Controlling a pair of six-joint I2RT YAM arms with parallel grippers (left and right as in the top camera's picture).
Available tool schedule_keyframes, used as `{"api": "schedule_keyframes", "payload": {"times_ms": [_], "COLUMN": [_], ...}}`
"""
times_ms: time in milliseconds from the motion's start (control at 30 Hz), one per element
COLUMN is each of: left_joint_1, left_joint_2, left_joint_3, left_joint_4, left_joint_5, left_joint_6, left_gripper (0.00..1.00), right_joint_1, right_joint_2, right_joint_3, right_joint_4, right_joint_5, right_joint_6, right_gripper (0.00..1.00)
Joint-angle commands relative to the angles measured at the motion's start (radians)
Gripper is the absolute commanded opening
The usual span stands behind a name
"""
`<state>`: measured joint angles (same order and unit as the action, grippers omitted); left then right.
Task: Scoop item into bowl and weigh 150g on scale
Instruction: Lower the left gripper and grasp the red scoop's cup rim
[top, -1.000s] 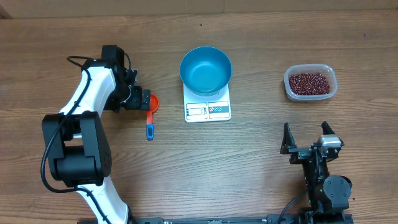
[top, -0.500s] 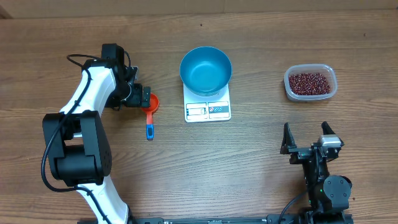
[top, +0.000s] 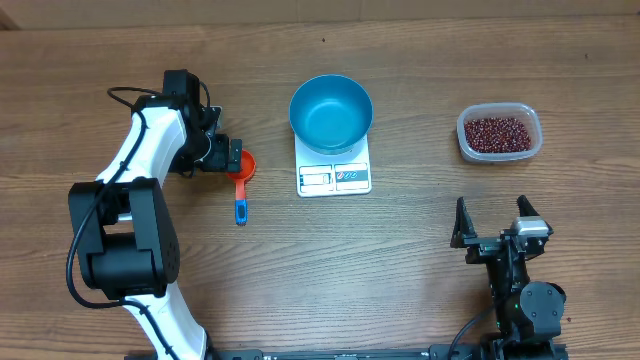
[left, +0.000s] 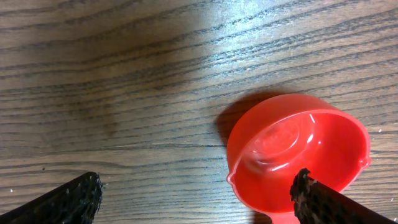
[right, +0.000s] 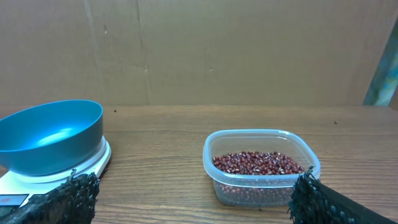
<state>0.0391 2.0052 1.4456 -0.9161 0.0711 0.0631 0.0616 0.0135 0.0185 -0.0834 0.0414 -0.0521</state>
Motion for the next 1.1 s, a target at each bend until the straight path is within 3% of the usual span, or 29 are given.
{"api": "schedule_keyframes", "payload": {"times_ms": [0, 1067], "left_joint_1": [-0.008, -0.008], "left_joint_2": [0.019, 0.058], "left_joint_3": [0.01, -0.004], "left_joint_4": [0.003, 0.012], "left_joint_5": [0.0, 0.0], "left_joint_6": [0.019, 0.02], "left_gripper": [1.0, 1.0], "right_joint_1": [0.008, 0.008], "right_joint_2": [-0.011, -0.011], "right_joint_3": [-0.011, -0.011], "right_joint_4": [0.003, 0.002], "right_joint_5": [0.006, 0.006], "right_joint_6": [0.007, 0.007], "right_gripper": [1.0, 1.0]}}
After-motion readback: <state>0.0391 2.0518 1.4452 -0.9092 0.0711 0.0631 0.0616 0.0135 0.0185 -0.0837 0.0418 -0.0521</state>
